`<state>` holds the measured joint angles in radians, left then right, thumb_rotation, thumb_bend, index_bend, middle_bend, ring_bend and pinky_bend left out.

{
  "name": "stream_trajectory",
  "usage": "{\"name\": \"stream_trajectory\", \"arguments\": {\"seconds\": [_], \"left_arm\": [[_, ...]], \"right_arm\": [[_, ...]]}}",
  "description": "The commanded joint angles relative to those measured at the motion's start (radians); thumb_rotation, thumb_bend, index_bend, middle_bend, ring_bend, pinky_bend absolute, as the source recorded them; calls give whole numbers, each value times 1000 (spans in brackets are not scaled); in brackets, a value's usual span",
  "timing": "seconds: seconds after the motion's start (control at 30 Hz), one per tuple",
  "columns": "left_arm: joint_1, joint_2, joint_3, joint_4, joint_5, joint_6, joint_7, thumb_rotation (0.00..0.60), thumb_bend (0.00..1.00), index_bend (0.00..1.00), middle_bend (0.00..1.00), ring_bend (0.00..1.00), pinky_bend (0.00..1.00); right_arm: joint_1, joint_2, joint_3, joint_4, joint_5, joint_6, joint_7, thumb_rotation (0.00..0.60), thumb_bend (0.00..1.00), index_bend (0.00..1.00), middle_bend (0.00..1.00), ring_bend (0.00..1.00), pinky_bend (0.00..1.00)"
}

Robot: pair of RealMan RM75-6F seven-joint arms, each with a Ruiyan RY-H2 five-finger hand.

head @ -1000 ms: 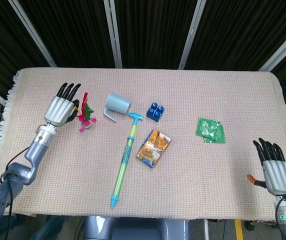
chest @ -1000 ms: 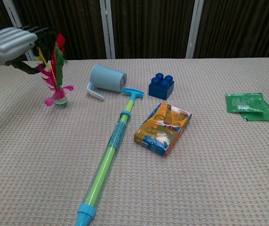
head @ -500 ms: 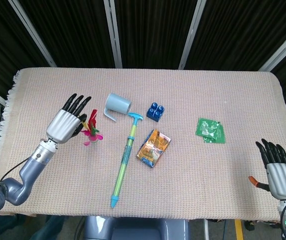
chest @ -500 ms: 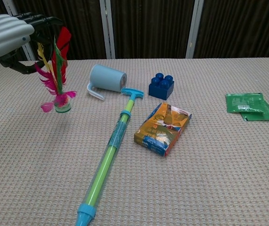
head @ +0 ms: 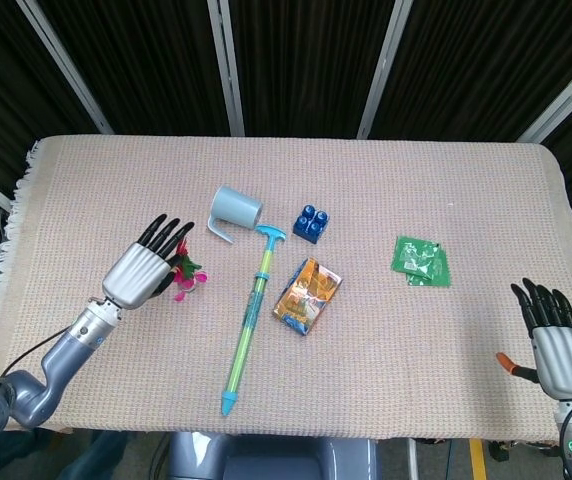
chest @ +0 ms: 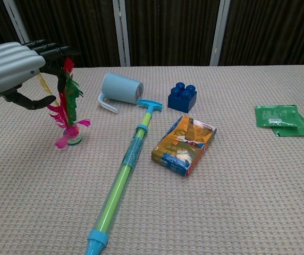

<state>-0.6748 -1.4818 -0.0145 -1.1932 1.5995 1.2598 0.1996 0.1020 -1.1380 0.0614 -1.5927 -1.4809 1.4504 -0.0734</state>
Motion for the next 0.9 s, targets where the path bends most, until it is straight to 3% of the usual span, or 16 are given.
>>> {"name": "stream_trajectory", "arguments": {"seconds": [0.03, 0.1, 0.17, 0.4, 0.5, 0.6, 0.77, 0.9], "left_arm": [[14, 18, -10, -26, 8, 32, -16, 600, 309, 268, 0, 0, 0], [24, 35, -19, -56, 8, 53, -32, 600, 198, 86, 0, 0, 0], [35, 60, -29, -93, 11, 83, -54, 600, 136, 7, 0, 0, 0], [152, 226, -38, -319, -48, 192, -21, 597, 115, 0, 0, 0, 0], [274, 349, 15, -516, -173, 210, 50, 600, 133, 0, 0, 0, 0], [357, 403, 48, -636, -247, 246, 77, 596, 147, 0, 0, 0, 0], [466, 407, 89, -702, -292, 300, 40, 596, 152, 0, 0, 0, 0], [489, 396, 78, -697, -271, 328, 65, 594, 154, 0, 0, 0, 0]], "right_arm": [[1, -2, 0, 1, 0, -2, -3, 600, 116, 0, 0, 0, 0], [3, -3, 0, 2, 0, -4, -4, 600, 116, 0, 0, 0, 0], [4, -4, 1, 2, 1, -7, -6, 600, 116, 0, 0, 0, 0], [4, 1, 6, -3, 23, -18, -6, 600, 117, 0, 0, 0, 0], [7, 4, 12, 0, 45, -33, -13, 600, 117, 0, 0, 0, 0], [10, 2, 15, 0, 59, -43, -25, 600, 117, 0, 0, 0, 0], [14, 8, 8, -15, 56, -58, -30, 600, 117, 0, 0, 0, 0], [11, 8, 0, -17, 32, -45, -33, 600, 117, 0, 0, 0, 0]]}}
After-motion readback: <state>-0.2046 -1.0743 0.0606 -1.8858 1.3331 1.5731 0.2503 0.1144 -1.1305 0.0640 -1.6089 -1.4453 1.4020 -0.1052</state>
